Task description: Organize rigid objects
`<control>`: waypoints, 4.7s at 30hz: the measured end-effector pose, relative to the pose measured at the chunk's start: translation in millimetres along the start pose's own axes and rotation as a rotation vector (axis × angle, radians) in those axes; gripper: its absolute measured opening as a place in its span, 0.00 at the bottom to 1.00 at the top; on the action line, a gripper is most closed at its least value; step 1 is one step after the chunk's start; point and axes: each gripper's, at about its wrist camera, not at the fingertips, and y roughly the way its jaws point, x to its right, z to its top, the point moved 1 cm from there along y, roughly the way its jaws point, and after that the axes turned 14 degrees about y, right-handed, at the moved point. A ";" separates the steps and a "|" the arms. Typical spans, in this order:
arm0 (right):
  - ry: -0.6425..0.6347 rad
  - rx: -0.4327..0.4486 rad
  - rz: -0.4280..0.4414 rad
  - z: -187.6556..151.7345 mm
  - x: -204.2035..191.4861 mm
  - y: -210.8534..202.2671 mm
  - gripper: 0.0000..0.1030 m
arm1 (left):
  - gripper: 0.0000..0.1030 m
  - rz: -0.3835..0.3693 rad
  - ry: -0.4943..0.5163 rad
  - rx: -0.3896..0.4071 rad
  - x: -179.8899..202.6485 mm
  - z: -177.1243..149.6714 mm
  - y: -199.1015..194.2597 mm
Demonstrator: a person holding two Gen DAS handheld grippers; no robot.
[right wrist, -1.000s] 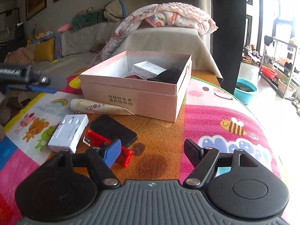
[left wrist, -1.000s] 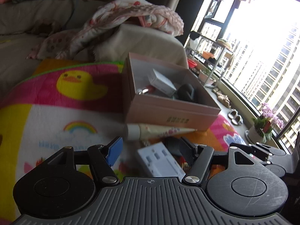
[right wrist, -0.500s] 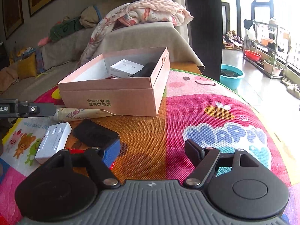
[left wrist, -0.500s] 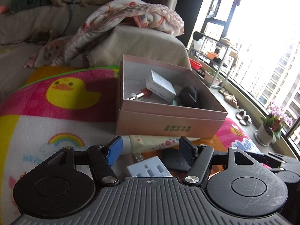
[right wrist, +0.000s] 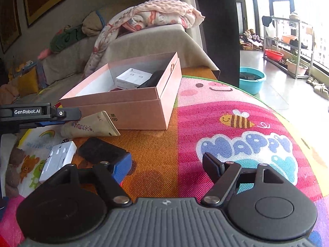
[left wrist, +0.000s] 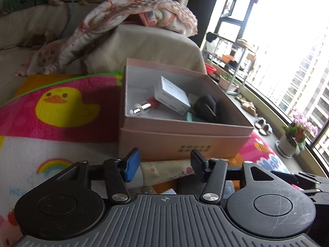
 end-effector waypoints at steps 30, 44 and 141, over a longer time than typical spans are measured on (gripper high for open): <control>0.016 -0.003 -0.001 -1.0 1.6 0.2 0.74 | 0.62 -0.031 0.101 -0.191 77.2 -49.8 -44.8; 0.025 -0.009 0.006 -0.4 1.8 0.4 0.76 | 0.52 -0.023 0.170 -0.132 62.5 -61.3 -52.8; -0.341 -0.157 0.217 0.7 -74.1 -15.5 0.40 | 0.52 0.042 0.023 0.026 9.7 -82.1 -66.4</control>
